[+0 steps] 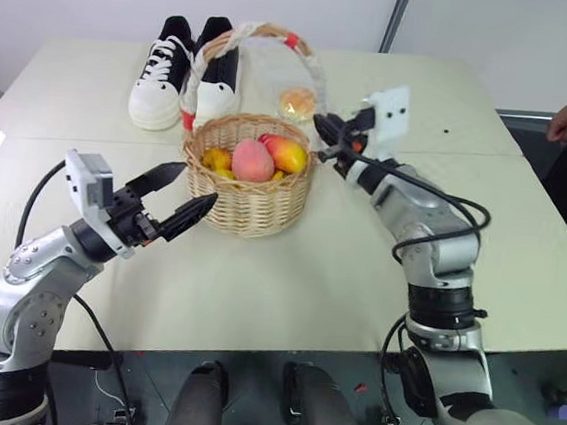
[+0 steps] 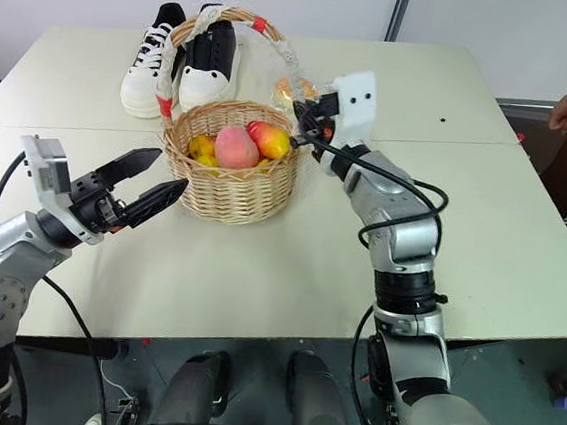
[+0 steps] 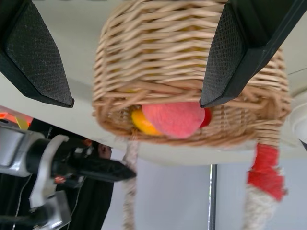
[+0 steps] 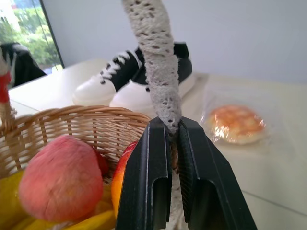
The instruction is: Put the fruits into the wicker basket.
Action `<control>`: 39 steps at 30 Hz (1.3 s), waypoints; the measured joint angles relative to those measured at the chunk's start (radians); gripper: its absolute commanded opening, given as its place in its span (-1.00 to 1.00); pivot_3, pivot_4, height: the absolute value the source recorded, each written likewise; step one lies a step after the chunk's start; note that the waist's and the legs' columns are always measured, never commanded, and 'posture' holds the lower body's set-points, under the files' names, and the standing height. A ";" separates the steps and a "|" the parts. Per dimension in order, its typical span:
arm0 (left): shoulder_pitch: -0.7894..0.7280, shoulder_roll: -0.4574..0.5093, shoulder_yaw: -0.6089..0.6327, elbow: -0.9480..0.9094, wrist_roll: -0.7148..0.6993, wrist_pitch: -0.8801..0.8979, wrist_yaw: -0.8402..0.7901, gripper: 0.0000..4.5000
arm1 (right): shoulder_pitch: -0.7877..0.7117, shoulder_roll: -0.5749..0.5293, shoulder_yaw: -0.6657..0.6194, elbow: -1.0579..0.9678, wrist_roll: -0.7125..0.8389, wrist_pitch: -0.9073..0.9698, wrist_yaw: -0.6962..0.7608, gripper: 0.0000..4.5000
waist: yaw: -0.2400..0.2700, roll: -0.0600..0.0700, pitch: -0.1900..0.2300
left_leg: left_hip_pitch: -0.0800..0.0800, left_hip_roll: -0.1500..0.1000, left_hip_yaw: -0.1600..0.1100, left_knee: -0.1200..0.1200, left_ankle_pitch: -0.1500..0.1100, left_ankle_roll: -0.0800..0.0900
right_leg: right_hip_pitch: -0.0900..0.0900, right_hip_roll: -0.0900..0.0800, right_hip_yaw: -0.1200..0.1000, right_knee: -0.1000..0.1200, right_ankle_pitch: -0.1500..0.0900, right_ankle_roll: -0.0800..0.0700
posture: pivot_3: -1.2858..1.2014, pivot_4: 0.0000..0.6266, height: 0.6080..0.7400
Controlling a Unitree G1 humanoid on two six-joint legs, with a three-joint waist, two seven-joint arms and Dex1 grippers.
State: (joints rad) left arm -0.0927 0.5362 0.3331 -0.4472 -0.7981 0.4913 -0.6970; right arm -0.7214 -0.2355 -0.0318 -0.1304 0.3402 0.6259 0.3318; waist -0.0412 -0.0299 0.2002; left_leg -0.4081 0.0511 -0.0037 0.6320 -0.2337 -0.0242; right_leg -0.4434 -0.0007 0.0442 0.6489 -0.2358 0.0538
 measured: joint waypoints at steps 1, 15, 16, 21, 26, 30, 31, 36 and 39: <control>0.000 0.000 -0.001 0.000 0.000 0.000 0.000 1.00 | 0.006 -0.026 -0.025 -0.017 0.001 0.003 -0.001 -0.96 | 0.001 0.000 0.000 | 0.000 0.000 0.000 0.000 0.000 0.000 | 0.000 0.000 0.000 0.000 0.000 0.000 | 0.03 -0.52 1.00; -0.075 -0.005 -0.077 0.058 0.007 -0.007 -0.034 1.00 | 0.069 -0.276 -0.369 0.225 -0.116 -0.099 -0.215 -0.96 | -0.008 0.001 0.000 | 0.003 0.000 0.001 -0.001 0.000 0.000 | 0.000 0.004 0.005 0.000 0.000 0.000 | 0.03 -0.52 1.00; -0.076 -0.004 -0.077 0.063 0.010 -0.008 -0.037 1.00 | 0.070 -0.276 -0.374 0.236 -0.119 -0.109 -0.220 -0.62 | -0.008 0.001 0.000 | 0.003 0.000 0.001 -0.002 0.000 0.001 | 0.000 0.004 0.005 0.001 0.000 0.000 | 0.03 -0.52 1.00; -0.076 0.007 -0.076 0.081 0.019 -0.017 -0.051 1.00 | 0.103 -0.286 -0.377 0.218 -0.118 -0.129 -0.203 0.47 | -0.003 0.002 0.000 | 0.002 0.000 0.001 -0.001 0.000 0.001 | 0.000 0.004 0.005 0.000 0.000 0.000 | 0.03 -0.52 1.00; -0.066 0.017 -0.068 0.093 0.032 -0.020 -0.043 1.00 | 0.208 -0.333 -0.383 0.144 -0.098 -0.183 -0.131 0.67 | 0.000 0.002 0.000 | 0.002 0.000 0.001 0.000 0.000 0.001 | 0.000 0.004 0.005 0.000 0.000 0.000 | 0.03 -0.52 1.00; -0.003 0.054 -0.042 0.122 0.094 -0.022 -0.007 1.00 | 0.339 -0.378 -0.443 0.056 -0.028 -0.168 -0.031 0.67 | -0.003 0.002 0.000 | 0.003 0.000 0.001 -0.001 0.000 0.001 | 0.000 0.004 0.005 0.000 0.000 0.000 | 0.03 -0.52 1.00; 0.017 0.061 -0.028 0.144 0.119 -0.026 0.008 1.00 | 0.386 -0.387 -0.458 0.022 0.009 -0.153 0.019 0.67 | -0.005 0.002 0.000 | 0.003 0.000 0.001 -0.001 0.000 0.001 | 0.000 0.004 0.006 0.000 0.000 0.000 | 0.03 -0.52 1.00; 0.097 0.082 0.015 0.210 0.219 -0.073 0.047 1.00 | 0.552 -0.413 -0.304 -0.221 0.174 -0.117 0.299 0.67 | -0.014 0.003 0.000 | 0.009 0.001 0.000 -0.002 -0.001 0.001 | 0.003 0.006 0.007 0.002 -0.003 -0.001 | 0.03 -0.52 1.00; 0.134 0.065 0.039 0.214 0.243 -0.093 0.074 1.00 | 0.579 -0.404 -0.163 -0.287 0.188 -0.134 0.389 0.67 | -0.011 0.002 0.000 | 0.013 0.001 0.001 -0.001 -0.001 0.001 | 0.007 0.006 0.007 0.001 -0.005 -0.004 | 0.03 -0.52 1.00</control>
State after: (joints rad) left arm 0.0416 0.6010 0.3725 -0.2332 -0.5550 0.3987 -0.6233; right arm -0.1427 -0.6398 -0.1950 -0.4179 0.5283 0.4916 0.7210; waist -0.0520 -0.0275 0.1999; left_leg -0.3949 0.0520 -0.0031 0.6305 -0.2345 -0.0231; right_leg -0.4359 0.0052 0.0510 0.6495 -0.2406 0.0495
